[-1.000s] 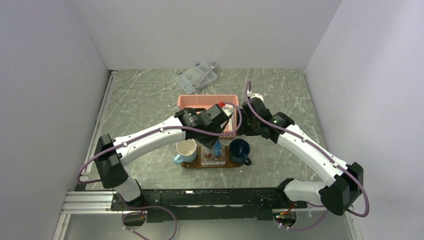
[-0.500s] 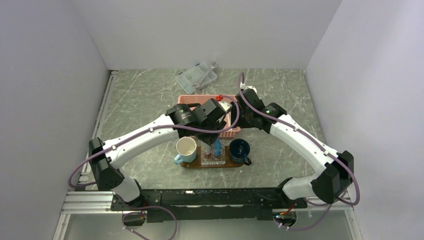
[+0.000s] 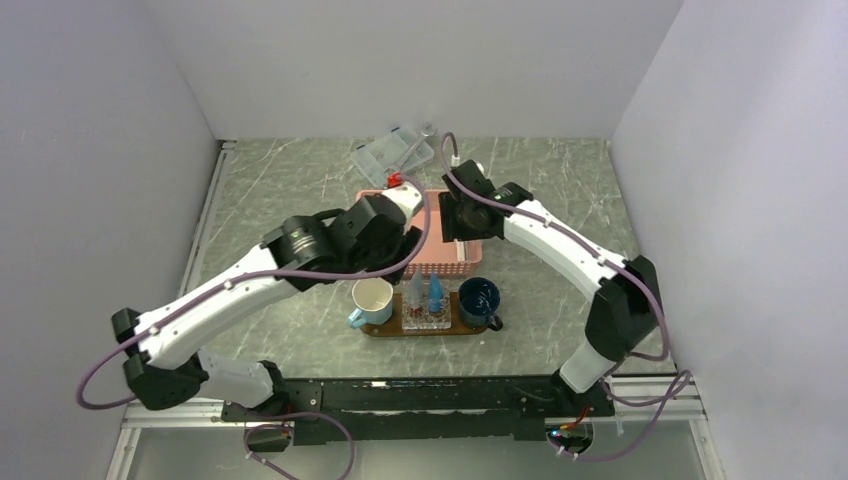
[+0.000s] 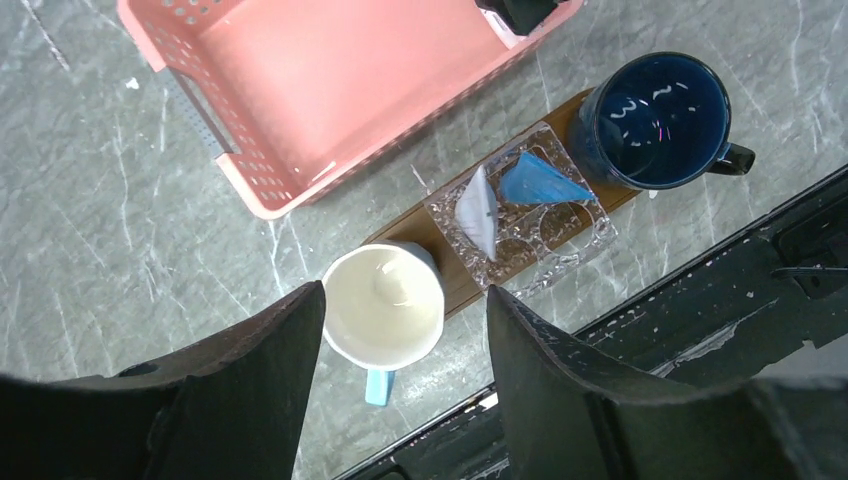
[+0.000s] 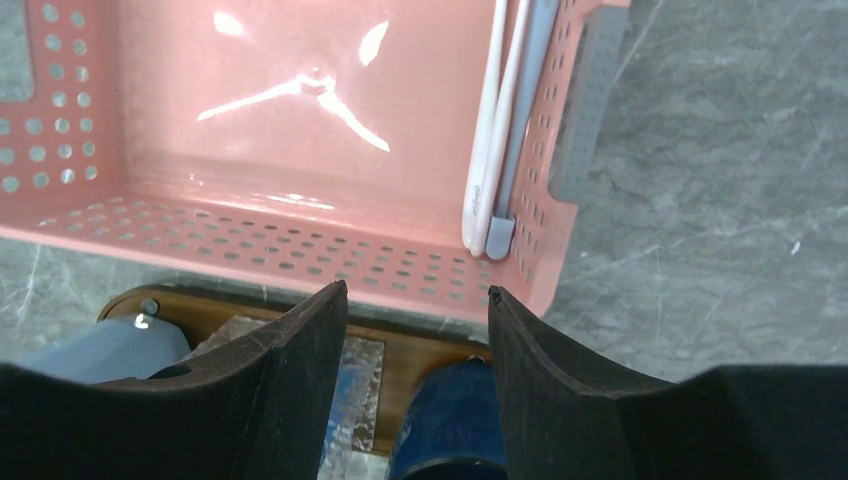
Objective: Prepare toiletry sets of a toothbrush and toothpaste on the tray
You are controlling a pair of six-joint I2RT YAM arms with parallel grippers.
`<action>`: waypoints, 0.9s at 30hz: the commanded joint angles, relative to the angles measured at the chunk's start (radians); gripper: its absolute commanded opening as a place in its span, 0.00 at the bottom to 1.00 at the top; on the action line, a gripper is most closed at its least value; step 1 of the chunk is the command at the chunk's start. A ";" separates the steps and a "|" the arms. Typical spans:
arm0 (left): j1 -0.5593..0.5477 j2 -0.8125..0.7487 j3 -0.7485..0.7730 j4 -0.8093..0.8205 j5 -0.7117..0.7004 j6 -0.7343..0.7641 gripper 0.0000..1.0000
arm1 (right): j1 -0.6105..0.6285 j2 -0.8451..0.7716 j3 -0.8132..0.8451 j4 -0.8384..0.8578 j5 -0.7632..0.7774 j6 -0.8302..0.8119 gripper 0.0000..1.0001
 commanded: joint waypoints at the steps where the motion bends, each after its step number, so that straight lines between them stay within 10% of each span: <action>1: 0.003 -0.127 -0.078 0.082 -0.059 0.034 0.66 | -0.004 0.081 0.093 0.027 -0.003 -0.031 0.54; 27: 0.007 -0.620 -0.635 0.343 -0.078 0.122 0.99 | -0.025 0.490 0.324 -0.085 0.254 -0.015 0.41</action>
